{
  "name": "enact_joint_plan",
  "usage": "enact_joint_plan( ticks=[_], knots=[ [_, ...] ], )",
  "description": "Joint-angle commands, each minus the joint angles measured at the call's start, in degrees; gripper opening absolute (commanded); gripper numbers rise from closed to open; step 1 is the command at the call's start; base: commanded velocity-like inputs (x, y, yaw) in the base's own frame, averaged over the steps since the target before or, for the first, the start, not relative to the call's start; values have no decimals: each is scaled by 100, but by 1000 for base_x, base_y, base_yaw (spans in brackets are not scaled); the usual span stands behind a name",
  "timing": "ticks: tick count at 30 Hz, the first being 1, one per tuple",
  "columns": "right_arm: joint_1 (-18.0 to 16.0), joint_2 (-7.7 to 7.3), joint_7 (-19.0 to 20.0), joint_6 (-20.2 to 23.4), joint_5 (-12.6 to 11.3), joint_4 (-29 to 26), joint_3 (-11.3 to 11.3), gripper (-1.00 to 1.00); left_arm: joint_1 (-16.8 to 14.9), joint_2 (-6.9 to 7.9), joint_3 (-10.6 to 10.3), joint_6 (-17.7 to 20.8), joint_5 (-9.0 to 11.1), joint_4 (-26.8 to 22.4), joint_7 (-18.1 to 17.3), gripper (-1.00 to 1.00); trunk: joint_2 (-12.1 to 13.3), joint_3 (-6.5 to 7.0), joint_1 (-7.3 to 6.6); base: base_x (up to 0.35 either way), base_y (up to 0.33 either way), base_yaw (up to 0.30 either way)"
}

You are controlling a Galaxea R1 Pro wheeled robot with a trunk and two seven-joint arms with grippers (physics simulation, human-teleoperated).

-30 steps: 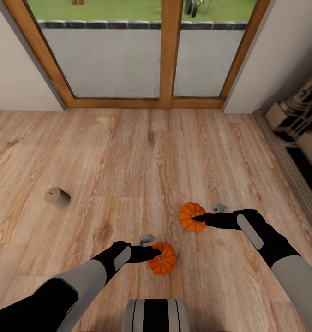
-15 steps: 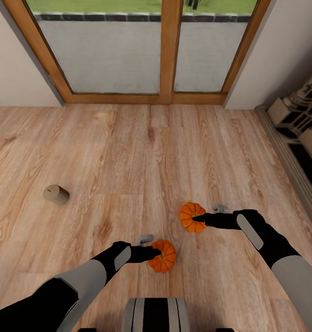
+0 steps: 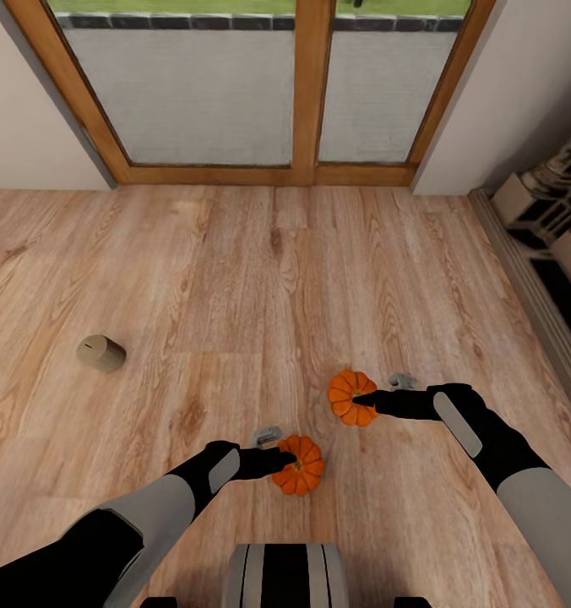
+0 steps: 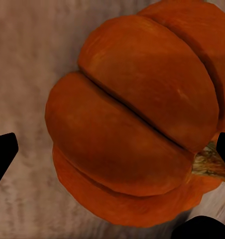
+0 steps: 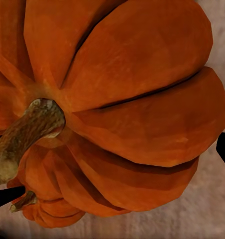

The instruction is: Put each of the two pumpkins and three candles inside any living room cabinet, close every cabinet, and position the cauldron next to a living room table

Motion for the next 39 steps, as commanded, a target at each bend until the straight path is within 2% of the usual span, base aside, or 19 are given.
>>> enact_joint_plan(
  ticks=[1, 6, 7, 34, 39],
  knots=[
    [-3, -5, 30, 12, 17, -3, 9, -100, -1, 0, -112, -14, -168, 29, 14, 100, -1, -4, 1, 0, 0, 0],
    [-3, -3, 23, 8, 19, 10, 17, -100, 2, 0, -111, -23, -170, 30, 13, 100, -1, -4, 1, 0, 0, 0],
    [-3, -4, 24, 8, 19, 12, 14, -100, 2, 0, -111, -50, -170, 33, 13, -100, -1, -4, 1, 0, 0, 0],
    [-3, -6, 21, 13, 10, 15, 8, -100, 2, 0, -112, -157, -170, 37, 13, -100, -1, -4, 1, 0, 0, 0],
    [-3, -6, 21, 13, 10, 34, 8, -100, -2, 0, -112, -157, -170, 31, 13, -100, 6, 107, -12, 0, 0, 0]
  ],
)
